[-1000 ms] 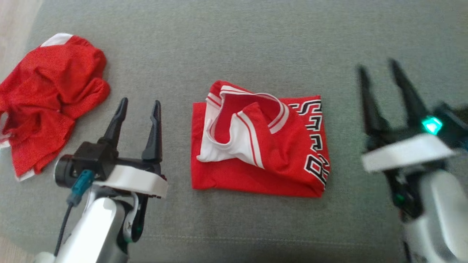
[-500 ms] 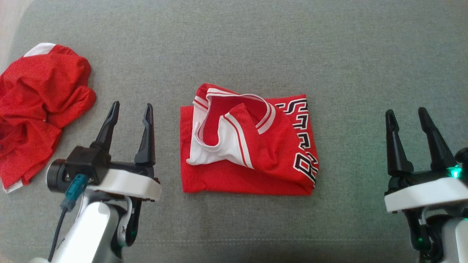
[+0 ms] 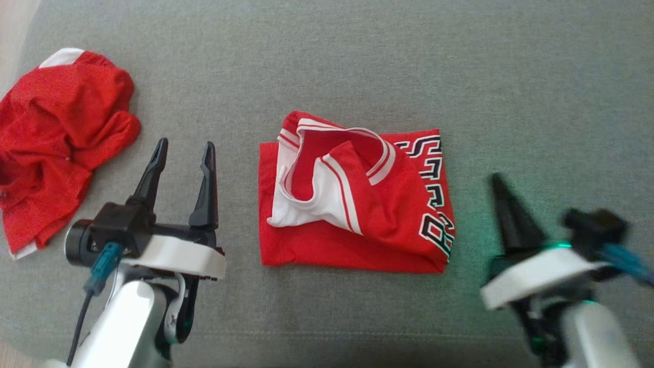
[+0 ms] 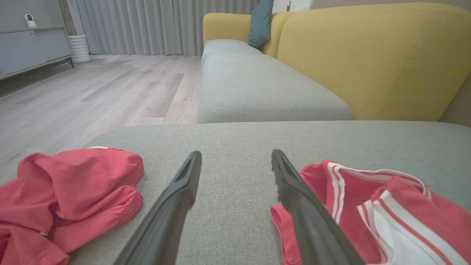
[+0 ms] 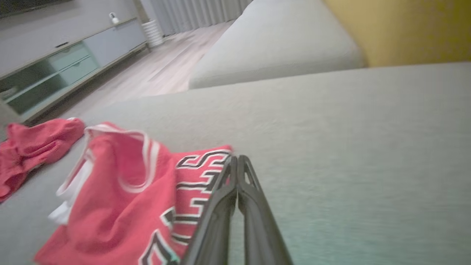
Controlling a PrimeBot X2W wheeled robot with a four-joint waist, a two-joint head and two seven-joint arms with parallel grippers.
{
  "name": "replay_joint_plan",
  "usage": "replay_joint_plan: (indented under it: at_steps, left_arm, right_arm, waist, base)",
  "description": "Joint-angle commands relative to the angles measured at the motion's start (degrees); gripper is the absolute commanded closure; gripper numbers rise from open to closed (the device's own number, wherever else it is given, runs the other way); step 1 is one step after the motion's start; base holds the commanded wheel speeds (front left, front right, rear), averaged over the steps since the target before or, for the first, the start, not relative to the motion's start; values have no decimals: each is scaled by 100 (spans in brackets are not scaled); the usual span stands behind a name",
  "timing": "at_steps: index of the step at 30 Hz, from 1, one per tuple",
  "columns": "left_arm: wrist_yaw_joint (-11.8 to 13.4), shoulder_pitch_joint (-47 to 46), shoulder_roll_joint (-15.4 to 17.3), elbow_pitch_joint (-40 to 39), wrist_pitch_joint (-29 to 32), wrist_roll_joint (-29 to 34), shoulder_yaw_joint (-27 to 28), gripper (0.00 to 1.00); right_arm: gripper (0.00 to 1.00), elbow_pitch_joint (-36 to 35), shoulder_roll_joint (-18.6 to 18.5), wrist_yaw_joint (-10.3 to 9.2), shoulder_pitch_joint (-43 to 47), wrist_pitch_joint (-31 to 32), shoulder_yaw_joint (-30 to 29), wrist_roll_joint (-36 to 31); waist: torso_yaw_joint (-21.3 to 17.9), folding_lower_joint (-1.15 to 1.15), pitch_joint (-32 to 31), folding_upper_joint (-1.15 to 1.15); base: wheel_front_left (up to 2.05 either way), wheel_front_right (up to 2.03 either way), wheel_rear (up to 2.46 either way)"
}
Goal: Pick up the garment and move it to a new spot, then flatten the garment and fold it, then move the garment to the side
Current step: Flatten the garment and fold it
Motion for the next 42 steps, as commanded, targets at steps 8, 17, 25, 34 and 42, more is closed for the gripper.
replay_joint_plan:
  at_steps: [8,17,25,34,42]
  left_arm:
    - [-40,-403,13,-131,-49,54,69,0]
    - [-88,-428,-59,-42,-65,42,72,0]
    - [-114,-403,-81,2,-73,56,114,0]
    - [-134,-399,-117,5,-76,78,132,0]
    - [-148,-397,-151,-7,-77,86,174,0]
  right_arm:
    - [100,1299,78,22,-1074,-115,1651,446]
    - [100,2079,126,22,-1373,-290,2247,766]
    - [100,2313,138,22,-1540,-346,2675,1014]
    - [100,2474,144,22,-1740,-377,3105,1194]
    - [100,2529,145,22,-1965,-212,3365,1208]
  waist:
    - [343,0,216,0]
    - [520,0,244,0]
    - [555,0,218,0]
    - [586,0,231,0]
    - [599,0,252,0]
  base:
    - [0,0,0]
    - [0,0,0]
    - [0,0,0]
    - [0,0,0]
    - [0,0,0]
